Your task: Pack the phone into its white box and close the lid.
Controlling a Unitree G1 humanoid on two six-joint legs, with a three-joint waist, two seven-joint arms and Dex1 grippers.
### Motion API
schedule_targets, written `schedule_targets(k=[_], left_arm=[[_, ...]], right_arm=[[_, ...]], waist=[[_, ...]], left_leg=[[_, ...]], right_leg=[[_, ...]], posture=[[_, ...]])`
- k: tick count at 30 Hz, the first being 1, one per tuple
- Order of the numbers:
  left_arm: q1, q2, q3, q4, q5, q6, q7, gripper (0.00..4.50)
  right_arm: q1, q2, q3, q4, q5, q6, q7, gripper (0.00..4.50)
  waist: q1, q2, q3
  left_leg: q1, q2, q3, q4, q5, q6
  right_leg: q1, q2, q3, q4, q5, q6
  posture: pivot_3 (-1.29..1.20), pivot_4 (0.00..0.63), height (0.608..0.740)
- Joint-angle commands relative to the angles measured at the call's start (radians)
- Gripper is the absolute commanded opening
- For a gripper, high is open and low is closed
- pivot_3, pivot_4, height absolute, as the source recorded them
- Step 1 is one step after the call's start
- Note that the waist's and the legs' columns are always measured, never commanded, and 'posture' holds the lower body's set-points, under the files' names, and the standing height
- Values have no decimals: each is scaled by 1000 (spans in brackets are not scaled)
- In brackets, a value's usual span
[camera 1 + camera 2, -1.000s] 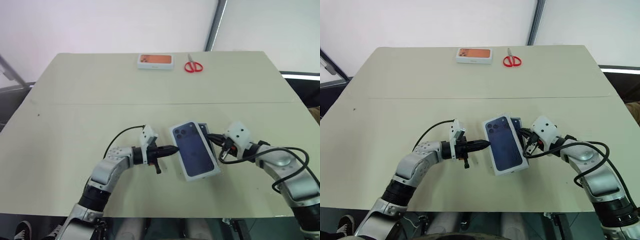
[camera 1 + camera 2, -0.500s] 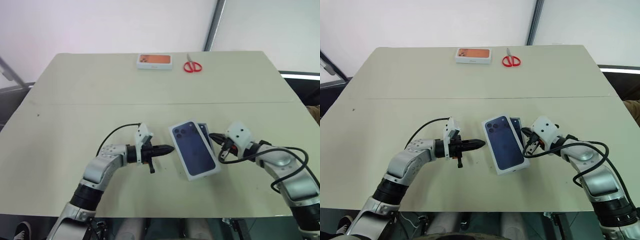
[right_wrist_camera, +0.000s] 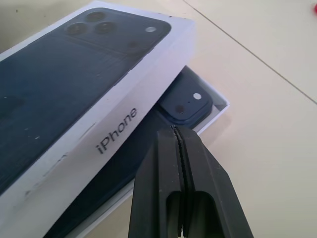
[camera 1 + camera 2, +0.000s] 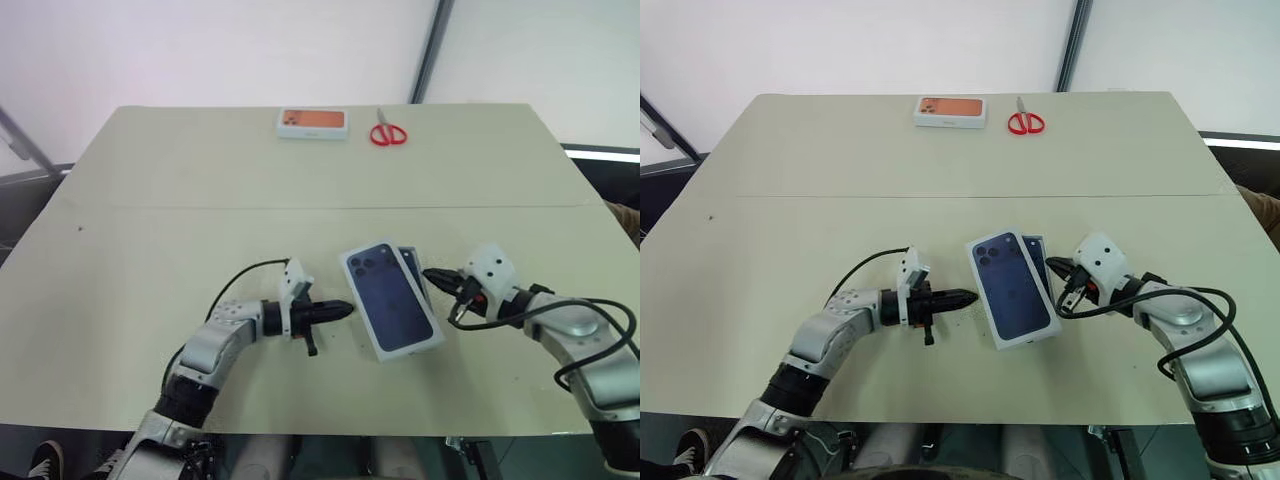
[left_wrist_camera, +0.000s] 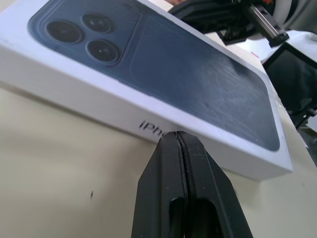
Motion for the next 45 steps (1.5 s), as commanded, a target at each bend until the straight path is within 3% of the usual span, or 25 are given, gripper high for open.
schedule_targets(k=[1, 18, 33, 39, 45], left_arm=[[-12, -32, -30, 26, 28, -34, 16, 0], [-163, -138, 5, 180, 50, -80, 50, 0], [-169, -129, 25, 177, 57, -89, 41, 0], [-221, -131, 99, 121, 0, -56, 66, 0], [-345, -233, 141, 199, -38, -59, 115, 0]], right_arm=[[-3, 10, -5, -52, 8, 5, 2, 27], [-11, 3, -7, 2, -67, -19, -8, 27], [10, -4, 10, 7, -119, -33, 15, 27], [-87, 4, -79, 60, -73, 1, -9, 27], [-195, 69, -36, 45, -32, 38, -14, 27]], waist=[[0, 0, 0], [0, 0, 0], [-1, 0, 0], [-2, 0, 0], [1, 0, 0]], left_leg=[[0, 0, 0, 0, 0, 0], [1, 0, -1, 3, 0, 0], [1, 0, -1, 3, 0, 1], [1, 0, -1, 3, 0, 0], [0, 0, -1, 5, 0, 0]], right_leg=[[0, 0, 0, 0, 0, 0], [3, 0, -3, 0, 0, 0], [3, 0, -2, 0, 0, 0], [3, 0, -2, 0, 0, 0], [4, 0, -3, 0, 0, 1]], posture=[[0, 150, 740], [0, 150, 740], [0, 150, 740], [0, 150, 740], [0, 150, 740]])
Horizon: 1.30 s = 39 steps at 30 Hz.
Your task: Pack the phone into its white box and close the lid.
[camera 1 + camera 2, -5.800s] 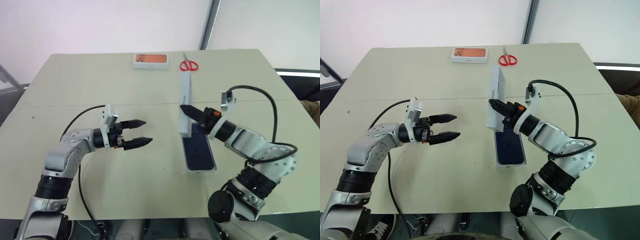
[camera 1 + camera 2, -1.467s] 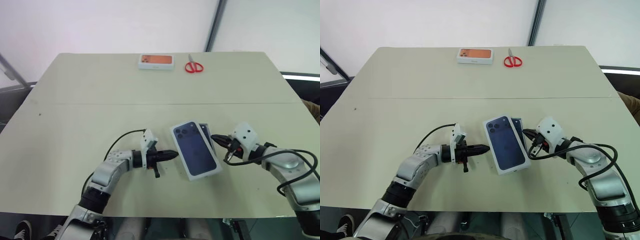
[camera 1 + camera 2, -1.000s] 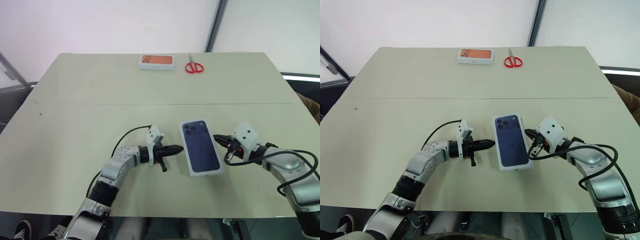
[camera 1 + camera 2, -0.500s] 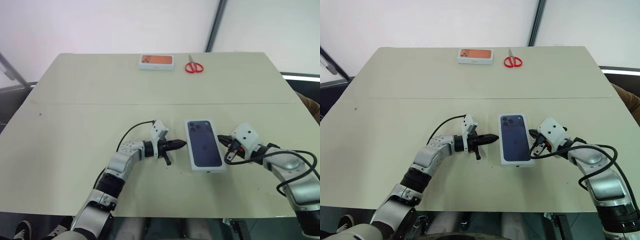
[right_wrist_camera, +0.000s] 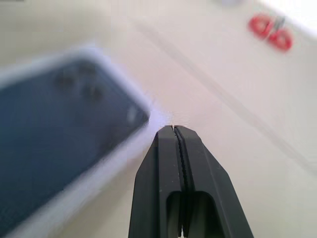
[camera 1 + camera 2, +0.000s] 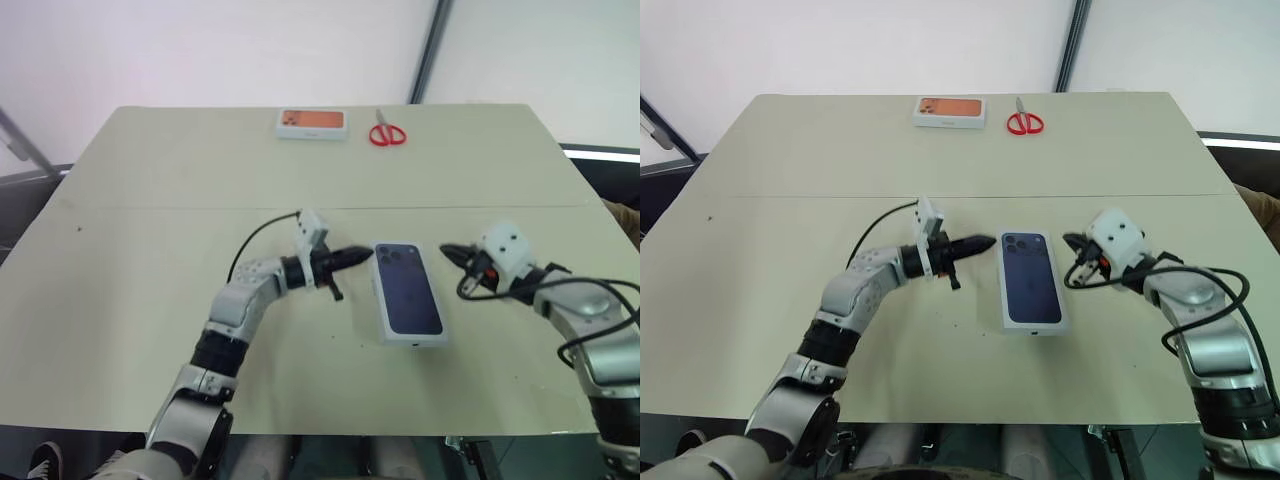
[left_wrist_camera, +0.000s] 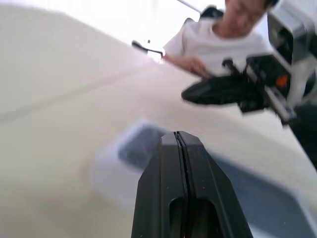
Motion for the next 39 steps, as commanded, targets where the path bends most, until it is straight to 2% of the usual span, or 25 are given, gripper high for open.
schedule_targets(k=[1, 6, 11, 15, 16, 19, 23, 25, 26, 30, 33, 36, 39], left_arm=[[-38, -58, -17, 47, 4, -39, 11, 0], [-21, -43, -113, 156, 101, -74, -33, 0], [100, 84, -231, 50, 83, 67, -221, 0], [126, 122, -212, 0, 59, 133, -225, 0], [120, 117, -193, 0, 51, 134, -212, 257], [85, 103, -107, -10, 26, 107, -149, 1349], [60, 143, -30, -74, 2, 94, -121, 3410], [32, 177, 51, -124, -40, 119, -86, 4425], [23, 214, 81, -155, -51, 119, -92, 4500], [41, 375, 147, -183, -45, 117, -126, 4500], [167, 509, 218, -199, -64, 99, -191, 4500], [299, 575, 229, -249, -40, 61, -194, 4500], [399, 587, 272, -324, -70, 54, -165, 4500]], right_arm=[[-22, 22, 24, -29, 20, 8, 8, 27], [45, -10, 107, -47, -16, 5, 65, 27], [191, -103, 152, -133, -3, 34, 169, 27], [217, -121, 127, -151, 24, 48, 181, 27], [196, -104, 105, -148, 82, 106, 187, 3], [98, -41, 45, -106, 158, 168, 148, 906], [30, -16, 3, -84, 192, 165, 137, 3001], [8, -17, -16, -90, 225, 170, 151, 3996], [4, -28, -14, -91, 206, 142, 154, 4455], [4, -64, 13, -84, 147, 59, 175, 4455], [56, -91, -15, -79, 198, 45, 261, 4455], [116, -103, -54, -52, 190, -14, 281, 4455], [162, -100, -105, -52, 217, -31, 290, 4455]], waist=[[0, 0, 0], [-4, 0, 0], [-21, 0, -1], [-20, -1, -2], [-19, -1, -2], [-21, -1, -2], [-23, -1, -2], [-25, -1, -2], [-27, -1, -1], [-27, -1, -2], [-31, 0, -2], [-24, -1, -1], [-12, 0, -1]], left_leg=[[0, 0, 0, 1, 0, 0], [0, 0, 0, 2, 0, 1], [1, 0, 0, 1, -1, 1], [11, 1, -1, 0, -3, 3], [13, 1, -2, 0, -4, 4], [16, 1, -2, -1, -4, 5], [12, 0, -1, -4, -4, 5], [7, 0, -1, -4, -4, 5], [6, 0, -1, -4, -4, 4], [4, 0, -1, -3, -3, 2], [7, 0, 0, -4, -3, 3], [8, 0, 1, -9, -3, 3], [7, 0, 1, -8, -3, 3]], right_leg=[[1, 0, 0, 0, 0, 0], [1, 0, 0, 0, 0, 1], [1, 1, 1, 0, -1, 1], [13, 1, -1, -4, -1, 1], [16, 1, -1, -5, -1, 1], [21, 0, -2, -9, -1, 1], [15, -2, -1, -9, -1, 1], [9, -1, -1, -9, -1, 2], [7, -1, -1, -8, -1, 2], [5, -1, -1, -6, -1, 1], [7, -1, 0, -6, -1, 1], [6, -1, 1, -8, -1, 1], [7, -3, 1, -9, -1, 1]], posture=[[0, 150, 740], [0, 150, 740], [0, 150, 740], [0, 150, 740], [0, 150, 740], [0, 150, 740], [0, 150, 740], [0, 150, 740], [0, 150, 740], [0, 150, 740], [0, 150, 740], [0, 150, 740], [0, 150, 740]])
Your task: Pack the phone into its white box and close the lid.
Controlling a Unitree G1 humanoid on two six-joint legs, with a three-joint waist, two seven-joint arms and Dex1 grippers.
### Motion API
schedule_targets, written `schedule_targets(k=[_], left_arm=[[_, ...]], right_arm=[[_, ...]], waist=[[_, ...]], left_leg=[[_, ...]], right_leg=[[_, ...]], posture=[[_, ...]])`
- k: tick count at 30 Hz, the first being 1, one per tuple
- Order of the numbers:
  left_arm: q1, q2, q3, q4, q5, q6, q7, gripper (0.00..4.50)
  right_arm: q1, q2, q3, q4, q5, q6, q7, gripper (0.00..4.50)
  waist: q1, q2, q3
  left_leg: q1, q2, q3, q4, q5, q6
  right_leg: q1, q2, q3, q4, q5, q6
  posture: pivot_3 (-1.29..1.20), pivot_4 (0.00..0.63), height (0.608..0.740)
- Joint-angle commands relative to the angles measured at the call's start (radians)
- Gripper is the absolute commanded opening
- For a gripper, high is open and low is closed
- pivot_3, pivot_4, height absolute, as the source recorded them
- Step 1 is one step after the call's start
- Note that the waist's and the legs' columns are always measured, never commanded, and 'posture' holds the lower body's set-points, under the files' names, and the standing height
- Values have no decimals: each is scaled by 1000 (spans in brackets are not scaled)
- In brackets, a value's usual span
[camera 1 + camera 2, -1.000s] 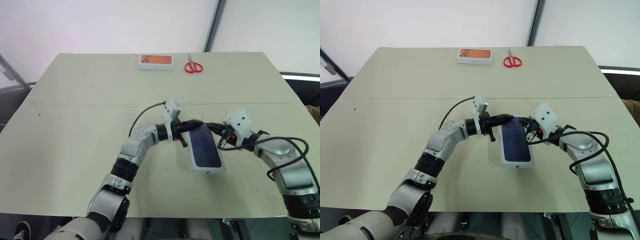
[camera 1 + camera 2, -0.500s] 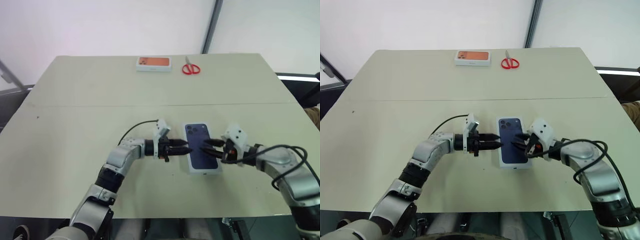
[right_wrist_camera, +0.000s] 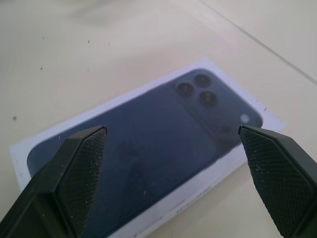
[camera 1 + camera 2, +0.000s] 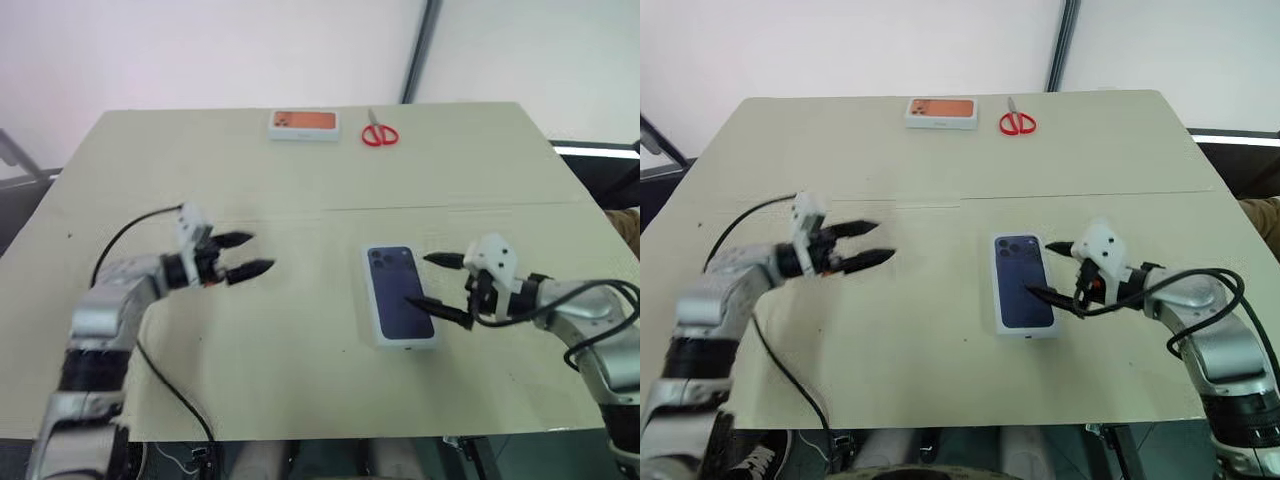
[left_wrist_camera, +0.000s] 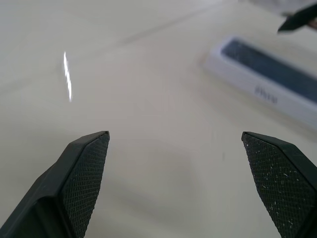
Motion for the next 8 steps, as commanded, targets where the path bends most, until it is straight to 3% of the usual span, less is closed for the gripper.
schedule_targets(k=[1, 8], left_arm=[[57, 7, 64, -137, -48, -17, 27, 4500], [207, 7, 129, -208, -40, -56, 87, 4500]], right_arm=[[36, -14, -80, -11, 32, -51, 23, 4455], [59, -40, -101, 93, -3, -164, 77, 4455]], waist=[[9, 0, 0], [14, 1, 0]], left_leg=[[0, 0, 0, 1, 0, 0], [1, 2, 0, 0, 0, 0]], right_leg=[[0, 0, 0, 0, 0, 0], [0, 0, 1, -2, 1, -2]], posture=[[0, 150, 740], [0, 150, 740]])
